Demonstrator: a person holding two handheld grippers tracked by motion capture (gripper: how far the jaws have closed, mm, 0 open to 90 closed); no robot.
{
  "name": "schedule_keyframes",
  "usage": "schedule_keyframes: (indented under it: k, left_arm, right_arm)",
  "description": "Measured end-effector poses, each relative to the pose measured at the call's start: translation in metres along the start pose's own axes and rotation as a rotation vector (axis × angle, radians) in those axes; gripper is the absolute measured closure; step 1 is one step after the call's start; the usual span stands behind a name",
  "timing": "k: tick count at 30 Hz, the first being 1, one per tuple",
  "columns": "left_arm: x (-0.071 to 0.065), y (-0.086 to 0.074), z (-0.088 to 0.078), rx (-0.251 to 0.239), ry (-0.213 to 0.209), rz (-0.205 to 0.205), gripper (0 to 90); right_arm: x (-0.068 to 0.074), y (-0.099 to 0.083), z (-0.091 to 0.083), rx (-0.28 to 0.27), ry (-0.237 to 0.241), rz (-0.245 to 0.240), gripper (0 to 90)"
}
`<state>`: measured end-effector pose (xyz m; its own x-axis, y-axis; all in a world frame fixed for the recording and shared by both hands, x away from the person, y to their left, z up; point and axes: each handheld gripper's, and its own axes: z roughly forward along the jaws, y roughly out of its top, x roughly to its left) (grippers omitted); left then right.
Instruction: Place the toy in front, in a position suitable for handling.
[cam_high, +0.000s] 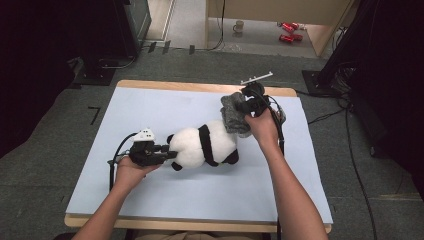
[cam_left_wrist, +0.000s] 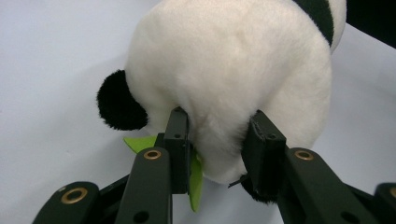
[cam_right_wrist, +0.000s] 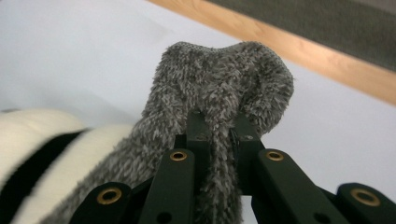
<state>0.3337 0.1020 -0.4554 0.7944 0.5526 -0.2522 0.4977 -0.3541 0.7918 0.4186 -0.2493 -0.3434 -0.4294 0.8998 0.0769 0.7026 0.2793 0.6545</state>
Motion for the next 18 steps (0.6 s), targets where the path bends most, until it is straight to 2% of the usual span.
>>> schedule_keyframes:
  k: [1, 2, 3, 4, 8, 14, 15, 16, 17, 18]
  left_arm:
    - [0.0, 0.0, 0.0, -0.001, 0.0, -0.002, 65.5]
    - [0.0, 0.0, 0.0, -0.001, 0.0, -0.005, 65.3]
    - [0.0, 0.0, 0.0, -0.001, 0.0, -0.005, 65.2]
    - [0.0, 0.0, 0.0, -0.001, 0.0, -0.001, 65.2]
    - [0.0, 0.0, 0.0, -0.005, -0.002, -0.004, 65.1]
    - [0.0, 0.0, 0.0, -0.004, -0.001, -0.003, 65.0]
    - [0.0, 0.0, 0.0, -0.004, -0.001, -0.003, 65.0]
    - [0.0, 0.0, 0.0, -0.003, 0.0, -0.001, 65.0]
    - [0.0, 0.0, 0.0, -0.004, -0.001, -0.002, 65.0]
    - [0.0, 0.0, 0.0, -0.004, 0.0, -0.002, 65.0]
  right_arm:
    - [0.004, 0.003, -0.003, -0.008, 0.003, -0.006, 82.4]
    - [0.014, 0.011, -0.007, -0.021, 0.018, -0.033, 82.4]
    - [0.014, 0.011, -0.007, -0.021, 0.018, -0.033, 82.4]
    - [0.027, 0.019, -0.01, -0.03, 0.036, -0.066, 82.4]
    - [0.051, 0.032, -0.011, -0.046, 0.08, -0.102, 82.4]
    - [0.09, 0.049, -0.003, -0.056, 0.178, -0.127, 82.4]
    - [0.09, 0.049, -0.003, -0.056, 0.178, -0.127, 82.4]
    - [0.105, 0.053, 0.002, -0.061, 0.206, -0.142, 82.4]
    - [0.105, 0.053, 0.002, -0.061, 0.206, -0.142, 82.4]
    - [0.117, 0.056, 0.007, -0.056, 0.229, -0.15, 82.4]
